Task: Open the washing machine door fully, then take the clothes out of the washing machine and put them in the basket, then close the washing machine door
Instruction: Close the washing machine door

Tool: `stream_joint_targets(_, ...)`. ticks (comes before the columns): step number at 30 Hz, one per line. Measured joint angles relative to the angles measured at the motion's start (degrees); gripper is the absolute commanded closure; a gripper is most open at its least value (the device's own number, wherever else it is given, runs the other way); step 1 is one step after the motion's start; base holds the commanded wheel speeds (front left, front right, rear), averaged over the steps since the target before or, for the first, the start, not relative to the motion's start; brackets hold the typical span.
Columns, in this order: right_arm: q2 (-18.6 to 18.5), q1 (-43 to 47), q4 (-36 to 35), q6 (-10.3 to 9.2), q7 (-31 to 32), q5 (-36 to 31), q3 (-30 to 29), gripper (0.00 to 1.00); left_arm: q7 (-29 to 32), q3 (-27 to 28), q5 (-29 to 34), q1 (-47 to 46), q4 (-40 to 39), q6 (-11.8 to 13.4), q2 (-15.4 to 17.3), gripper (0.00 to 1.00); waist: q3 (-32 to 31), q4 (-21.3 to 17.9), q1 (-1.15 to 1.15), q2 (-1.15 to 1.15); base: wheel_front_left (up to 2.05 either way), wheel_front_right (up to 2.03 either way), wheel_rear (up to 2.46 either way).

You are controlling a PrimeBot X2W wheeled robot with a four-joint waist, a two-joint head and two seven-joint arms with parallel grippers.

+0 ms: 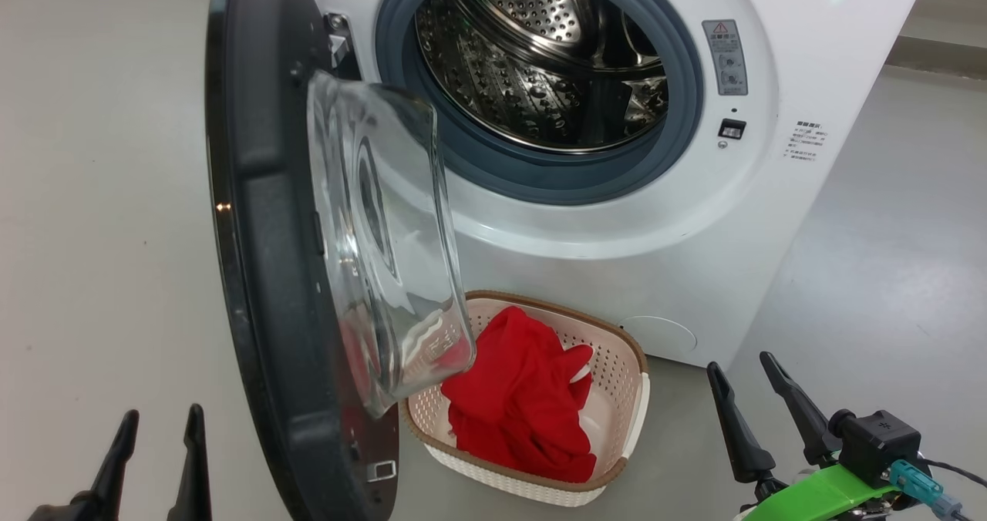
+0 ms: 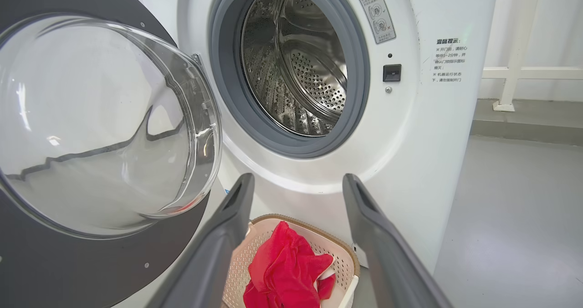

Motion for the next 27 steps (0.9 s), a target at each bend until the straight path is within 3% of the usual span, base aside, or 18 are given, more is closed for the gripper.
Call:
stream_joint_targets(4,0.1,0.1,0.0,0.00,0.0,0.0,0.0,0.00,0.0,0.1,-3.3,0.0,-0.1,0.0,0.0,0.03,-0.2,0.0,0.00,0.00,0.00,0.00,0.00)
stream_joint_targets(6,0.1,0.7,0.0,0.00,0.0,0.0,0.0,0.00,0.0,0.2,-4.6,0.0,-0.6,0.0,0.1,0.35,-0.4,0.0,0.00,0.00,0.00,0.00,0.00)
stream_joint_targets(7,0.1,1.0,0.1,0.00,0.0,0.0,0.0,0.00,0.0,0.2,-5.8,0.0,-1.3,0.0,0.3,0.74,-0.4,-0.1,0.00,0.00,0.00,0.00,0.00)
stream_joint_targets(9,0.1,1.0,0.1,0.00,0.0,0.0,0.0,0.00,0.0,0.0,-6.6,0.0,-1.7,0.0,0.4,1.00,-0.5,-0.1,0.00,0.00,0.00,0.00,0.00)
stream_joint_targets(14,0.2,1.0,0.1,0.00,0.0,0.0,0.0,0.00,0.0,-2.6,-13.0,0.0,-4.7,0.0,1.8,1.00,-0.5,-0.2,0.00,0.00,0.00,0.00,0.00)
stream_joint_targets(22,0.3,1.0,0.1,0.00,0.0,0.0,0.0,0.00,0.0,-12.4,-25.0,0.7,-11.6,0.0,9.1,1.00,-0.2,-0.8,0.00,0.00,0.00,0.00,0.00)
stream_joint_targets(27,0.4,1.0,0.1,0.00,0.0,0.0,0.0,0.00,0.0,-16.8,-28.5,1.1,-14.6,0.0,13.1,1.00,0.1,-1.3,0.00,0.00,0.00,0.00,0.00)
